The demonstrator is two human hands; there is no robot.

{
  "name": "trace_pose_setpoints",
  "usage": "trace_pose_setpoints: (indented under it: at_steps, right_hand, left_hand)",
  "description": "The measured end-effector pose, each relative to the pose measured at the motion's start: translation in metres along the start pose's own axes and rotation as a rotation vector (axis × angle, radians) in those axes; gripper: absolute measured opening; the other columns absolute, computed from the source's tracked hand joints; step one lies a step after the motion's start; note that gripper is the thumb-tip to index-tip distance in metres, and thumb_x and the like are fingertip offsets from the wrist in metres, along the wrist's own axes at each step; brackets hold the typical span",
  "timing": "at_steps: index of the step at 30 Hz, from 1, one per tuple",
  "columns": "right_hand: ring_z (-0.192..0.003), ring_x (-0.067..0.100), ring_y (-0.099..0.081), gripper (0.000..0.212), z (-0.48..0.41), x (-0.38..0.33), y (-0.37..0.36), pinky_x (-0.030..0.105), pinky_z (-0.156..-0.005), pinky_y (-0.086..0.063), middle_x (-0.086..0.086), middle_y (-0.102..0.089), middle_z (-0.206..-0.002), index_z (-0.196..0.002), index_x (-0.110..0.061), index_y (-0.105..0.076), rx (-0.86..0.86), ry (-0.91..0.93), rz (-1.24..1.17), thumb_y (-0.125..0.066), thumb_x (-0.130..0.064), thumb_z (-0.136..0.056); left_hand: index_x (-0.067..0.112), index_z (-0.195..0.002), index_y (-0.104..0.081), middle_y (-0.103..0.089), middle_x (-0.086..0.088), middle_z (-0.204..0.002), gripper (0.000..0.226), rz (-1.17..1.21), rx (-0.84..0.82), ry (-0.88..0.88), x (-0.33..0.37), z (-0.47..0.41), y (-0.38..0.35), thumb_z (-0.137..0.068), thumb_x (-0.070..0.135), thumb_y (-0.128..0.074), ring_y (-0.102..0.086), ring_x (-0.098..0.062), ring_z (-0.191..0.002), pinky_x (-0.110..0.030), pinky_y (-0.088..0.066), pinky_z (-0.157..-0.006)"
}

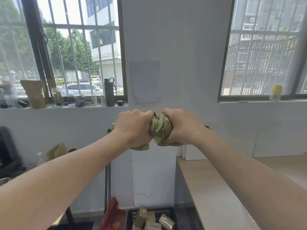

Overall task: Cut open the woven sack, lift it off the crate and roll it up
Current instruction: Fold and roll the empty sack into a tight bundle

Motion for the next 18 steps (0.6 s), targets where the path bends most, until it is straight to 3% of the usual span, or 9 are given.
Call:
trace_pose_setpoints:
  at_steps: [4,10,18]
  right_hand:
    - [-0.090,0.024,-0.063,0.071,0.006,-0.004,-0.007,0.033,-0.063,-0.048,-0.008,-0.060,-0.100,-0.123,-0.035,-0.048,0.085,0.114,0.138,-0.083,-0.047,-0.062]
    - [-0.089,0.027,-0.066,0.059,0.016,-0.004,-0.023,0.031,-0.059,-0.037,-0.004,-0.062,-0.097,-0.118,-0.027,-0.049,0.083,0.155,0.199,-0.078,-0.045,-0.070]
    - [-0.091,0.029,-0.067,0.052,0.023,-0.002,-0.062,0.032,-0.060,-0.038,-0.003,-0.064,-0.098,-0.110,-0.025,-0.047,-0.007,0.156,0.140,-0.076,-0.045,-0.073]
  left_hand:
    - [0.031,-0.085,-0.059,-0.065,0.008,-0.072,0.023,0.208,-0.074,0.046,-0.001,-0.001,-0.003,-0.068,0.046,-0.067,-0.064,-0.028,-0.072,-0.032,-0.046,-0.064]
    - [0.030,-0.082,-0.062,-0.067,0.009,-0.071,0.023,0.267,-0.171,0.038,0.002,0.006,-0.017,-0.065,0.046,-0.067,-0.064,-0.026,-0.070,-0.034,-0.055,-0.066]
    - [0.031,-0.089,-0.062,-0.066,0.009,-0.073,0.028,0.203,-0.284,0.094,0.006,0.028,-0.045,-0.067,0.047,-0.068,-0.063,-0.028,-0.073,-0.034,-0.053,-0.069]
Point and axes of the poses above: each hand's wrist, its own z-axis away from the middle knuckle, its own y-axis out of the back of the hand, x = y × z, the point moved 2 cm from there along -z, towards the middle knuckle
